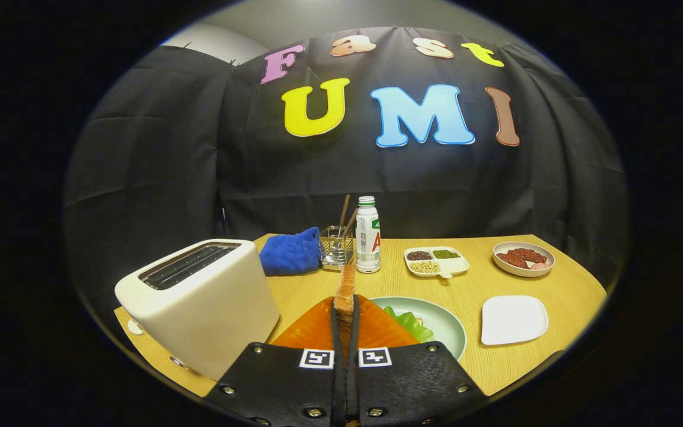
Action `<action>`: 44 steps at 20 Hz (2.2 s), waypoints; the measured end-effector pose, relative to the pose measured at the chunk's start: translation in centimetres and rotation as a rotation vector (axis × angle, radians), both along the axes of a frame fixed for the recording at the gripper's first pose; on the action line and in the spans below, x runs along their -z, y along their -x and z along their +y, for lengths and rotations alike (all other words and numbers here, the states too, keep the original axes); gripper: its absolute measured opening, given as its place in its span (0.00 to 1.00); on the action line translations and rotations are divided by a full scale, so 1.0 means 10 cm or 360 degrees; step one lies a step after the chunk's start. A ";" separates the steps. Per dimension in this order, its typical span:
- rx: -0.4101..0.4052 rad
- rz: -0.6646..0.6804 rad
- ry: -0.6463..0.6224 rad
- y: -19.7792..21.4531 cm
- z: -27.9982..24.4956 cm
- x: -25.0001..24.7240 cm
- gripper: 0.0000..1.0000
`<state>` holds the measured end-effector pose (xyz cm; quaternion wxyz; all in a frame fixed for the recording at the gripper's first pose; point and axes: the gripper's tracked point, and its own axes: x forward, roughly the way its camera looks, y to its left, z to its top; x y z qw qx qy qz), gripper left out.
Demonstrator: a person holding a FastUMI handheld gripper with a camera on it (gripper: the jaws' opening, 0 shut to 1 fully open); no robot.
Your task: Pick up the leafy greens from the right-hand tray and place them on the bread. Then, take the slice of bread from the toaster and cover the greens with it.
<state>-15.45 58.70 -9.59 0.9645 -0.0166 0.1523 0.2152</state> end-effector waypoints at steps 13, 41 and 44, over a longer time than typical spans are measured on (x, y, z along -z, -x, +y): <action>0.0073 0.0010 0.0114 -0.17 -0.38 0.15 0.12; 0.0253 0.0035 0.0142 -0.45 -0.87 0.32 0.36; 0.0254 -0.0024 0.0092 -0.46 -0.95 0.19 0.39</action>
